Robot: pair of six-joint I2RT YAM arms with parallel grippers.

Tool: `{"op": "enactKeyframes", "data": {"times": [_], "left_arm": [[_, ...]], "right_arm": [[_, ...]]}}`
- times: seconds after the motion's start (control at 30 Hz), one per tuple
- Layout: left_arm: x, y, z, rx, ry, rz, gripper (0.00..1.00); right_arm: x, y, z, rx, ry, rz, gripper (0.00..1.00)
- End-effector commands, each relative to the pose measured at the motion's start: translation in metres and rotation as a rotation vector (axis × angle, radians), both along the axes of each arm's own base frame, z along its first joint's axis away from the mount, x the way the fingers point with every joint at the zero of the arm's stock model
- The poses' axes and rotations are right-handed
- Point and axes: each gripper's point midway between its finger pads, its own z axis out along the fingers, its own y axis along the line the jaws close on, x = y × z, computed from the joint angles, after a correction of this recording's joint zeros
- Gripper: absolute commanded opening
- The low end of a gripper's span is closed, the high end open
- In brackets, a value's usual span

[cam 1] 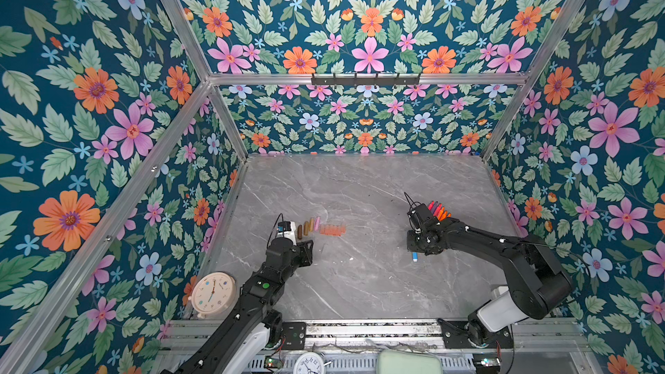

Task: Remove pen caps from pens
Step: Place the pen at the center of the table.

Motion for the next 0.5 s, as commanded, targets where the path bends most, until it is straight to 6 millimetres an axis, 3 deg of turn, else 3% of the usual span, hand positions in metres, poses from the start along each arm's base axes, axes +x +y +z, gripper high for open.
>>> {"op": "enactKeyframes", "data": {"times": [0.0,0.23,0.47], "left_arm": [[0.003,-0.001,0.007,-0.002,-0.026,-0.002,0.38],[0.003,-0.001,0.006,-0.002,-0.026,-0.001,0.38],[0.002,0.003,0.015,-0.011,-0.06,0.013,0.38]], "right_arm": [[-0.003,-0.006,0.001,-0.029,0.001,-0.001,0.32],[-0.003,-0.006,0.014,-0.015,-0.029,0.001,0.32],[0.002,-0.019,0.073,0.004,-0.229,-0.013,0.34]]}}
